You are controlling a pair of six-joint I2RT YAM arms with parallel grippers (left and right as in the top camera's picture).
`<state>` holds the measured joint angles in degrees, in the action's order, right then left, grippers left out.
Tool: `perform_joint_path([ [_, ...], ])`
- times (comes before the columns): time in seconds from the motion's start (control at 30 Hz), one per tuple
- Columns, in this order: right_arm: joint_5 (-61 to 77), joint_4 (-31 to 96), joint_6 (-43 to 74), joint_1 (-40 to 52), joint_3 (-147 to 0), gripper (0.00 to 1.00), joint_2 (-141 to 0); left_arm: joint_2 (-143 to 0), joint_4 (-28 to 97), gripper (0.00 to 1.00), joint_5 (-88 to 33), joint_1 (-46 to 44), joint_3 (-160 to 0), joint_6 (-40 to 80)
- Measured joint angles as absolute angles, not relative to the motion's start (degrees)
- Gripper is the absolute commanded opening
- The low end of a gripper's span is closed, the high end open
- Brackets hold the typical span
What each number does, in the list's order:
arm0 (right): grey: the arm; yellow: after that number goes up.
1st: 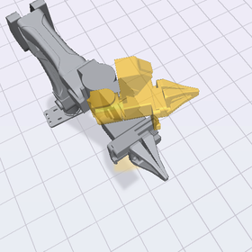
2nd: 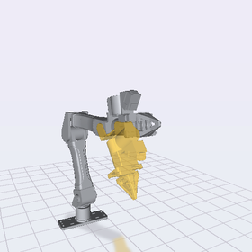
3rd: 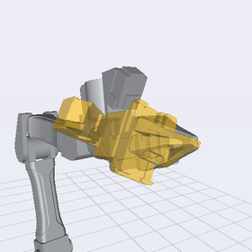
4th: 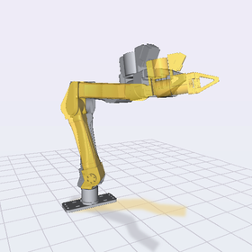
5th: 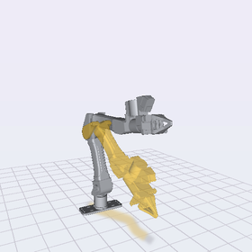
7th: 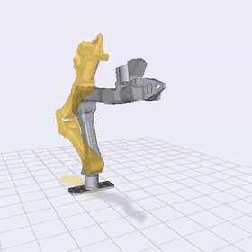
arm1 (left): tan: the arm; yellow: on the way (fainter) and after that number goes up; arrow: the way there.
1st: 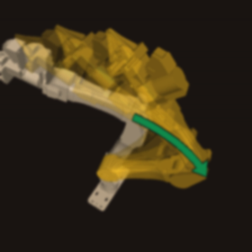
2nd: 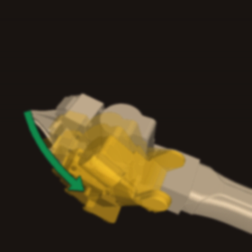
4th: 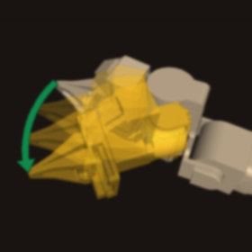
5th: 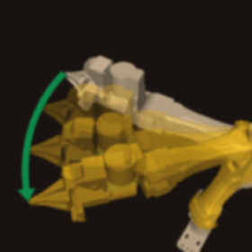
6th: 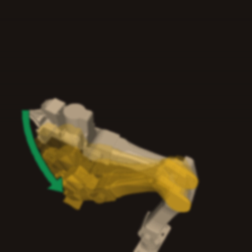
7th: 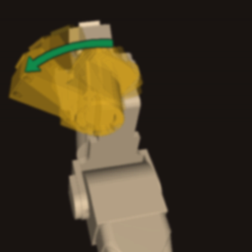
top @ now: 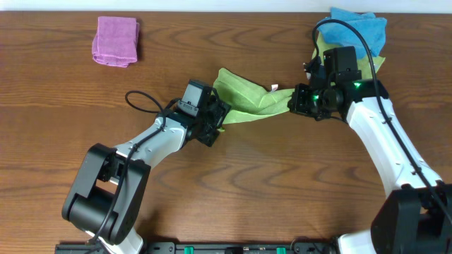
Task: Fold the cloth
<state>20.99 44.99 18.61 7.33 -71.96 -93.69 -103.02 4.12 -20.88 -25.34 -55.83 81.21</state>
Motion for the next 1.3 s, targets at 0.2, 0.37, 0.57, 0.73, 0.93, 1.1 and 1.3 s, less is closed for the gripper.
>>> perform_joint_path([
  [0.2,21.02,44.99,18.61,7.33,-71.96,0.01,-93.69,-103.02,2.46,0.87,-18.44,-25.32,-55.83,81.21],
  [0.37,21.02,45.01,18.61,7.33,-71.96,0.02,-93.69,-103.02,2.79,0.87,-17.58,-25.32,-55.83,81.21],
  [0.57,21.02,45.04,18.61,7.33,-71.96,0.02,-93.69,-103.02,1.41,0.87,-20.91,-25.32,-55.83,81.67],
  [0.73,20.99,45.06,18.61,7.33,-71.96,0.02,-93.69,-103.02,1.08,0.88,-24.32,-25.32,-55.83,82.52],
  [0.93,21.02,45.06,18.61,7.33,-71.96,0.02,-93.69,-103.02,4.05,0.88,-27.75,-25.32,-55.83,82.30],
  [1.1,21.02,45.06,18.61,7.33,-71.96,0.02,-93.69,-103.02,8.21,0.89,-28.80,-25.32,-55.81,79.42],
  [1.3,20.99,44.95,18.61,7.33,-71.96,0.02,-93.69,-103.02,8.69,0.91,-28.53,-25.56,-55.81,78.22],
])
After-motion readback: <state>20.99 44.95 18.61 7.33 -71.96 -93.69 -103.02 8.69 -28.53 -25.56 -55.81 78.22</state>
